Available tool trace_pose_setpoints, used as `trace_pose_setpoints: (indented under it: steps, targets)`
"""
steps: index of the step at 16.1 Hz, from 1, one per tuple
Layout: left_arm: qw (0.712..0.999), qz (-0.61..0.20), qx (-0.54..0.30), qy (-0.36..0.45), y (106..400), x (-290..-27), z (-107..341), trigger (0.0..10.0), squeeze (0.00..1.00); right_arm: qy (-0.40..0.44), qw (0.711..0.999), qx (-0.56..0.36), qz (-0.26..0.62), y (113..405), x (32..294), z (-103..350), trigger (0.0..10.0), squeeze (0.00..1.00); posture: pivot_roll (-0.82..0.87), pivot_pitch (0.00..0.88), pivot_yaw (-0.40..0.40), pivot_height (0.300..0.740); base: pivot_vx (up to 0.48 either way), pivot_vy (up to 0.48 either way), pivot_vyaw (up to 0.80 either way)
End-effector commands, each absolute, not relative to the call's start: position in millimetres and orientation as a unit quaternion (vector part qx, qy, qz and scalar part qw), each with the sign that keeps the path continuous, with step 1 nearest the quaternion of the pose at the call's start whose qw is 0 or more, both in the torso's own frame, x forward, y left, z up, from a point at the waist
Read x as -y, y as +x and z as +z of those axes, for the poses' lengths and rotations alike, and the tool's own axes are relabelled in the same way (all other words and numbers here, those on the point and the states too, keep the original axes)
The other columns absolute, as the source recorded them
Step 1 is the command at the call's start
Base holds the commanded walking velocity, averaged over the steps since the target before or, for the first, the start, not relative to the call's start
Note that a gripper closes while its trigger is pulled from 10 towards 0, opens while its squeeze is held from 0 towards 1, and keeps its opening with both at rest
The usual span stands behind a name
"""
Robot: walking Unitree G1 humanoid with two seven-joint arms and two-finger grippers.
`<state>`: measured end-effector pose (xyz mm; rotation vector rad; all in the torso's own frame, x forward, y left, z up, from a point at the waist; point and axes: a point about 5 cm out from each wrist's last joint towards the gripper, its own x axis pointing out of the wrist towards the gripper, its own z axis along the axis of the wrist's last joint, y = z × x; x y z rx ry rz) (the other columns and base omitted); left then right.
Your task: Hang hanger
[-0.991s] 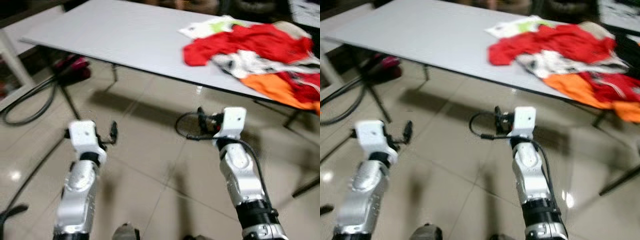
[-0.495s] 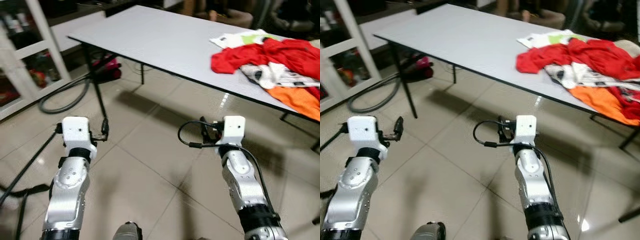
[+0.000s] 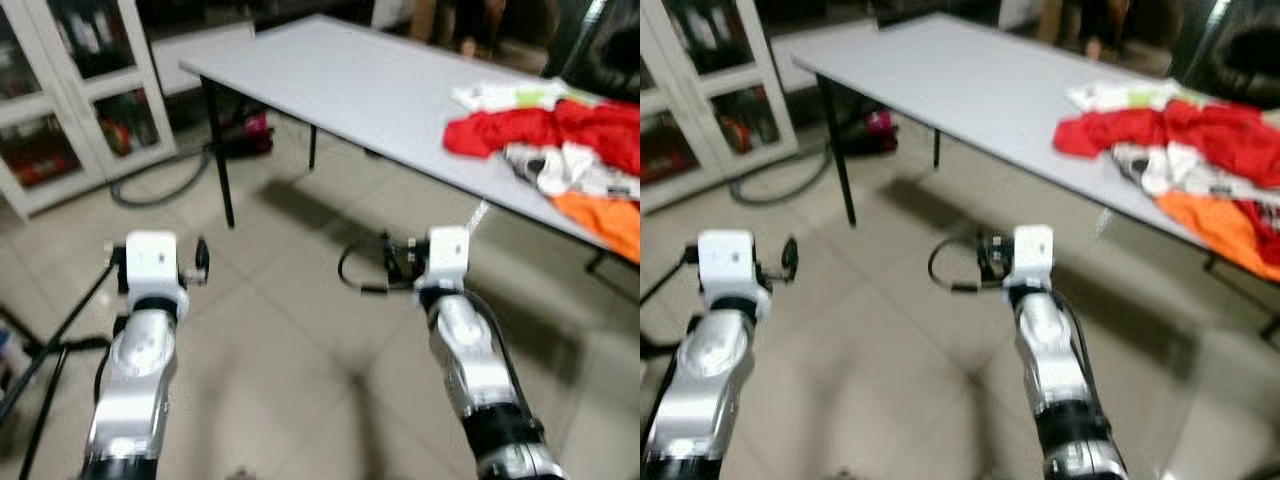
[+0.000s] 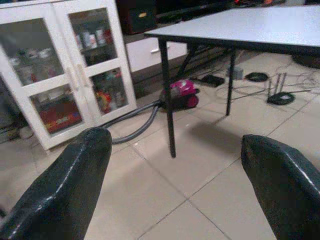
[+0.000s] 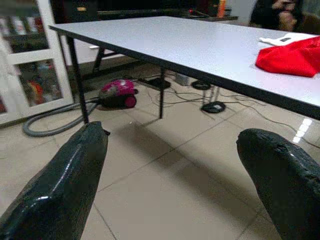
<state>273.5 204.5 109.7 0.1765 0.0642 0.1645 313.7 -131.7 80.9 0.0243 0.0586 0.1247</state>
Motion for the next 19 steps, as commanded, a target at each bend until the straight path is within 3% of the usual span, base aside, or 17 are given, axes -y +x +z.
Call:
trace_pose_setpoints:
  steps: [1,8,13,19]
  targets:
    - [0.991,0.084,-0.025,0.096,275.4,-201.7,114.3,10.0,0.00,0.010,0.998,-0.025,0.061,314.7,136.7,82.2,10.0,0.00,0.09,0.035,0.011,0.740,0.000,-0.469,0.52]
    - [0.994,0.071,-0.024,0.079,271.5,-198.2,111.9,10.0,0.00,0.017,0.997,-0.042,0.065,310.9,138.2,71.5,10.0,0.00,0.09,0.026,0.016,0.740,0.000,0.000,0.51]
    - [0.993,0.094,-0.044,0.049,271.1,-202.5,105.9,10.0,0.00,0.045,0.995,-0.044,0.076,309.6,136.7,69.7,10.0,0.01,0.09,0.030,0.011,0.740,0.472,0.000,0.51]
    - [0.991,0.088,-0.025,0.097,273.5,-199.8,112.7,10.0,0.00,0.035,0.993,-0.053,0.096,311.9,132.9,68.3,10.0,0.04,0.10,0.039,0.005,0.740,0.480,0.000,0.50]
